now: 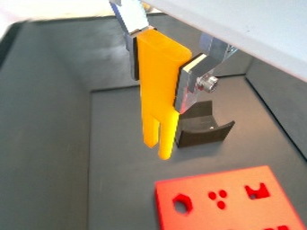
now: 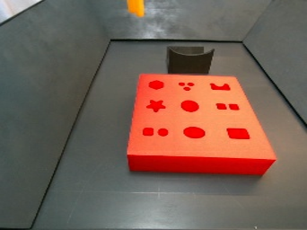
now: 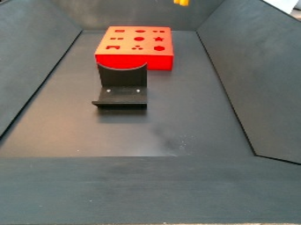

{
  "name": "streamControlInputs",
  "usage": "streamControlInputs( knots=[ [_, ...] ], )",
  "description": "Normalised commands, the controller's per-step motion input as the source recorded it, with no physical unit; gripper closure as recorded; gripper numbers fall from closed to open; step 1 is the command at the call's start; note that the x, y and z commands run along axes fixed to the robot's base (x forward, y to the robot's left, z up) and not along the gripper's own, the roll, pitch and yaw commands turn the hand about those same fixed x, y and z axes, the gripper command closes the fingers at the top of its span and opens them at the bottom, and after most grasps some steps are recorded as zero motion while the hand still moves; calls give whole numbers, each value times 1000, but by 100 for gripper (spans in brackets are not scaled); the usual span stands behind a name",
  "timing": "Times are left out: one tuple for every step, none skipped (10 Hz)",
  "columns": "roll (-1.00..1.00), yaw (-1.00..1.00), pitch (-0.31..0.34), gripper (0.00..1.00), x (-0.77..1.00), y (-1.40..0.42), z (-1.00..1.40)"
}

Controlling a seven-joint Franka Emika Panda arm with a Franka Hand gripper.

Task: Pick up the square-circle object. Move up. Rotate the square-circle object. Move to above the board. Insert the square-circle object.
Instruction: Move to above the board.

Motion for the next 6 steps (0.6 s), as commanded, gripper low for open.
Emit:
streamControlInputs(
  knots=[
    [-11,1000,102,100,275,-1000,184],
    [-11,1000,116,100,301,-1000,191],
    [-9,1000,122,100,319,-1000,193],
    [0,1000,138,100,260,-690,137],
    [5,1000,144,100,221,-515,103],
    [18,1000,157,100,149,-274,62]
  ],
)
